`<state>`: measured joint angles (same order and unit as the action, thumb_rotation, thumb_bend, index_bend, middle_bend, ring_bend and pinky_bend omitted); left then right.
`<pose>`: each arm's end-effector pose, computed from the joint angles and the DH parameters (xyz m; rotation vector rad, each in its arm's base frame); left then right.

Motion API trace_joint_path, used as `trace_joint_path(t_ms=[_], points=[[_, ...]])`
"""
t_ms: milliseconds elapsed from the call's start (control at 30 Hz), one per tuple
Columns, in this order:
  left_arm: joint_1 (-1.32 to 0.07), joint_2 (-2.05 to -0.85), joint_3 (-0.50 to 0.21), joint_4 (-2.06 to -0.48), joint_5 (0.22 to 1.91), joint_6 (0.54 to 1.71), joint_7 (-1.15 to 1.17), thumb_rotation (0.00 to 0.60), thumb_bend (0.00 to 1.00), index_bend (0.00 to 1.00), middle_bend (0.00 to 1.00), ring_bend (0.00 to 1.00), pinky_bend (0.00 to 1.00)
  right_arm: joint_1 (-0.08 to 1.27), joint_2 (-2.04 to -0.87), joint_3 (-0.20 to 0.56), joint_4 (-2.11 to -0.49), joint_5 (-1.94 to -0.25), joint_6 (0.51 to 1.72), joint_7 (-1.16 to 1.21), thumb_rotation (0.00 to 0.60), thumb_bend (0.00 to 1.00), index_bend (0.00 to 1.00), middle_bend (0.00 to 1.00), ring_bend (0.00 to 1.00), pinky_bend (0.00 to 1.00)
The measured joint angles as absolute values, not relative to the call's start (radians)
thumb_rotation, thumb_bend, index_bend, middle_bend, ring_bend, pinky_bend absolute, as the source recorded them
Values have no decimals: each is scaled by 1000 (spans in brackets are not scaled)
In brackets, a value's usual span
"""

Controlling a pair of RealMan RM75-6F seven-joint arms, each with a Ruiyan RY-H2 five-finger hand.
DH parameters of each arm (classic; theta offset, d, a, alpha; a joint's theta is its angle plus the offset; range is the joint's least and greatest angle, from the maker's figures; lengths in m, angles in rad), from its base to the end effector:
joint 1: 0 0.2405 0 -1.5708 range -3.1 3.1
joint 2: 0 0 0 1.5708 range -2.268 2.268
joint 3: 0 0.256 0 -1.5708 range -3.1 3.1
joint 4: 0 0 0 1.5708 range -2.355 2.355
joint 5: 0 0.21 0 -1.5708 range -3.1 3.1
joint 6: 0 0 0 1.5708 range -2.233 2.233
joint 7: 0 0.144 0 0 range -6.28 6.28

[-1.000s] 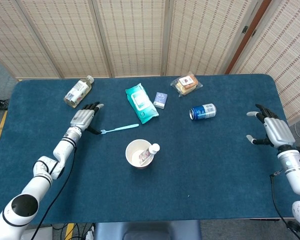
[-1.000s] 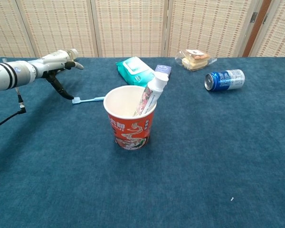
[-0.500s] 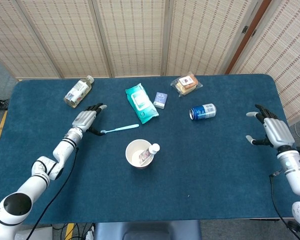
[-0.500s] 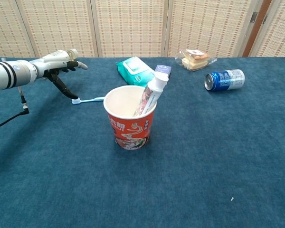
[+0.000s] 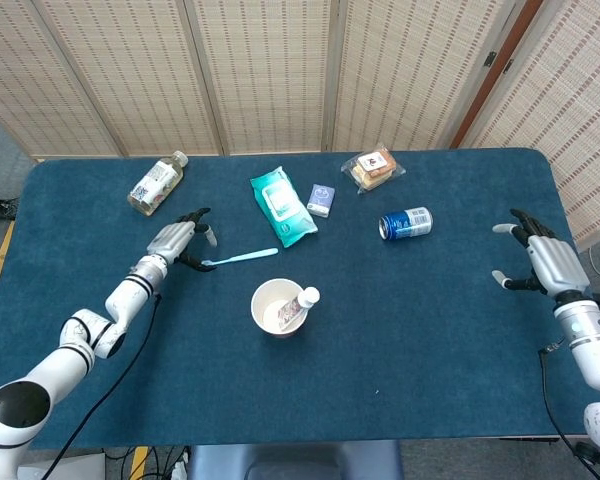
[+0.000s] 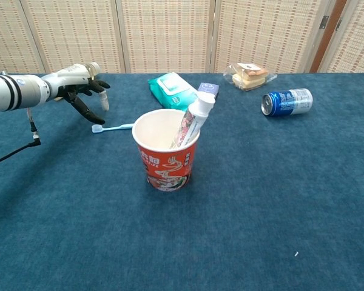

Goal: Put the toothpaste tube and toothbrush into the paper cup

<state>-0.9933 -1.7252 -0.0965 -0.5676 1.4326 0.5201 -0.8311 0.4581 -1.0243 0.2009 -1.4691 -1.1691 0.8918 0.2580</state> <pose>-0.2066 0.4765 -0.0053 -1.7042 -1.3855 -0.8948 -0.3071 -0.3296 0.1831 1.3845 -1.2081 0.8512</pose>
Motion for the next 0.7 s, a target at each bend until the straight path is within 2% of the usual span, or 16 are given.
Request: trace_joint_path(t_ms=[233,500,700], points=[[-985,-1735,-96,-568,1424,525,-771,600,244,549,0,0,0,454,-1018,200,-1480,-1168,897,254,600,185,250,32,0,115],[-974,-1742,-97,-570,1411,528,-707,600,249,384,0,0,0,449,-1016,198,-1488,-1165,901,250,600,184,250,32,0,115],[-974,-1731,-98,-594,1405,511,-683,600,249,368,0,0,0,447,-1017,197,-1490,-1165,902,252,600,185,250,32,0,115]])
